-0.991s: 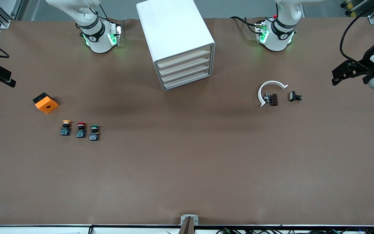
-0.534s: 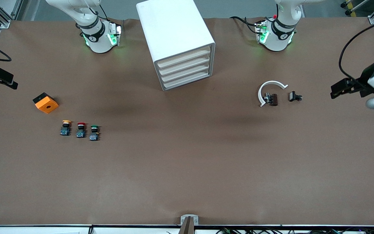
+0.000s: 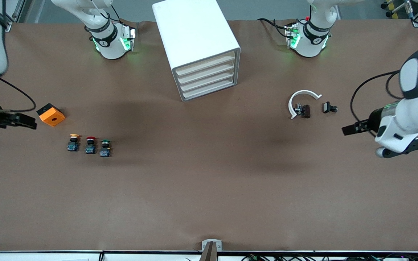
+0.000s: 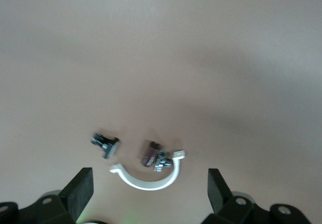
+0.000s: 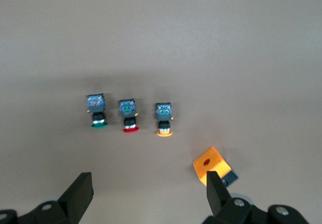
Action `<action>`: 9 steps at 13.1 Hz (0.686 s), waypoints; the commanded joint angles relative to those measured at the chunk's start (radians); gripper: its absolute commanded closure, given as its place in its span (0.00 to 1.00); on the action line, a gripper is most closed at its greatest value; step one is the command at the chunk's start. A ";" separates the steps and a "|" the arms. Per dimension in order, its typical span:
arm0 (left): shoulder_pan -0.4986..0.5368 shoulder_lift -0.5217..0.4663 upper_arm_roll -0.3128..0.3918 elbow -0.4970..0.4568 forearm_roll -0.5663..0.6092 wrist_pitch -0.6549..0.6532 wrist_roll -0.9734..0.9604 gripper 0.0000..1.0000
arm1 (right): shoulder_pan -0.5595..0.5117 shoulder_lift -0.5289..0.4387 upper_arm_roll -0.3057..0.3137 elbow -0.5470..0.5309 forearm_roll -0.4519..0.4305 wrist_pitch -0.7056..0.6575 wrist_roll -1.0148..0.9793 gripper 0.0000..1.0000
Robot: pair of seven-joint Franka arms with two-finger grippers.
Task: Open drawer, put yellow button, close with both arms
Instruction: 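Grasp the yellow button with the right gripper while the left gripper moves up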
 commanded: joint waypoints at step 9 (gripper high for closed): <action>-0.239 0.211 -0.003 0.032 -0.221 -0.027 -1.278 0.00 | -0.079 0.257 0.011 -0.274 -0.013 0.592 -0.036 0.00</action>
